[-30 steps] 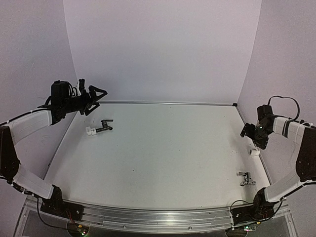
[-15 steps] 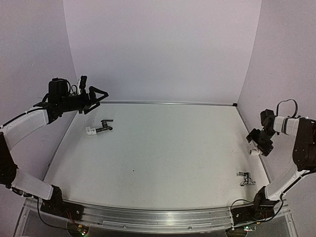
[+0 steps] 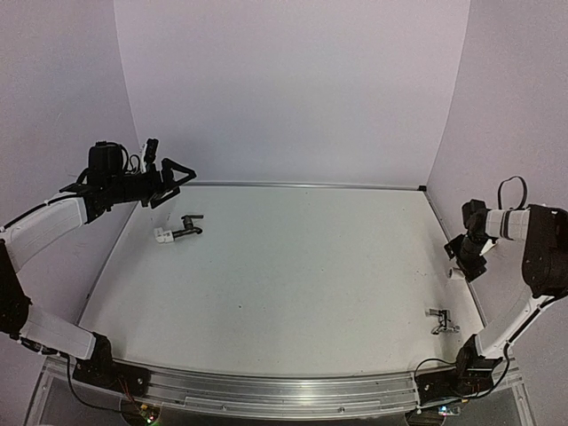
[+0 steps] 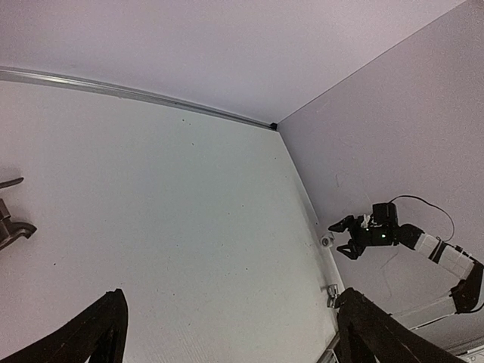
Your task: Install the water faucets
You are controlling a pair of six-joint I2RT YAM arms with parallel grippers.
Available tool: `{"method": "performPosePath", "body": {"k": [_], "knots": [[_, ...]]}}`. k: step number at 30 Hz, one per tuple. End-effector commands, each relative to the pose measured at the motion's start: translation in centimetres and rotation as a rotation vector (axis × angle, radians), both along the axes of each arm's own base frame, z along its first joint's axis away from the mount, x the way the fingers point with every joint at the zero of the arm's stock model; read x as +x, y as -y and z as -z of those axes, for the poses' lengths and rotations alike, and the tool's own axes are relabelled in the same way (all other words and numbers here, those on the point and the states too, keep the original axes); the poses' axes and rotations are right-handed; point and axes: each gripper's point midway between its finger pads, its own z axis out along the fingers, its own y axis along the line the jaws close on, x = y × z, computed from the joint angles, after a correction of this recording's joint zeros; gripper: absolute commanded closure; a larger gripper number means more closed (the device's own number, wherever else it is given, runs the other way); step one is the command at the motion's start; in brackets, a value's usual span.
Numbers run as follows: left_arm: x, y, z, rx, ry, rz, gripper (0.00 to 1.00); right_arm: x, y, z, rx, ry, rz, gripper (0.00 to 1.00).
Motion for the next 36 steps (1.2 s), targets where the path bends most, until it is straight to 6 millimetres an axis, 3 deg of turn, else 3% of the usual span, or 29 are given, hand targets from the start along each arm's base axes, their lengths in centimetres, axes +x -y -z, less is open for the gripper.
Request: {"method": "performPosePath", "body": {"k": [1,5,12,17,20,21,23,26,28,31,36], "knots": [[0.2,0.1,-3.1,-0.003,0.085,0.004,0.01,0.0,1.8,0.6,-0.068,-0.038,0.045,0.16],[0.3,0.1,-3.1,-0.003,0.081,0.004,0.01,0.4,1.7,1.6,-0.069,-0.081,-0.017,0.21],[0.4,0.2,-3.1,-0.006,0.074,0.008,0.01,1.8,0.1,1.4,-0.132,-0.106,-0.172,0.41],[0.5,0.2,-2.7,-0.006,0.061,0.007,0.01,2.4,-1.7,1.4,-0.183,-0.135,-0.308,0.64],[0.3,0.4,-2.2,-0.015,0.038,0.020,0.01,4.2,-4.3,0.7,-0.235,-0.112,-0.508,0.80],[0.2,0.5,-1.9,-0.020,0.026,0.028,0.01,5.1,-5.7,0.3,-0.247,-0.085,-0.596,0.83],[0.1,1.0,-1.3,-0.038,-0.007,0.058,0.04,7.2,-11.6,-0.7,-0.232,0.024,-0.901,0.84],[-0.3,2.3,-0.1,-0.066,-0.069,0.126,0.07,8.0,-21.9,-3.9,-0.251,0.258,-1.331,0.80],[-0.8,3.9,0.9,-0.079,-0.115,0.187,0.08,6.4,-28.5,-6.1,-0.295,0.388,-1.608,0.78],[-1.8,7.0,2.8,-0.083,-0.194,0.262,0.06,4.1,-35.6,-8.3,-0.301,0.529,-1.854,0.79],[-4.0,13.1,5.0,-0.091,-0.303,0.379,0.05,1.1,-43.4,-9.7,-0.273,0.625,-2.062,0.82]]}}
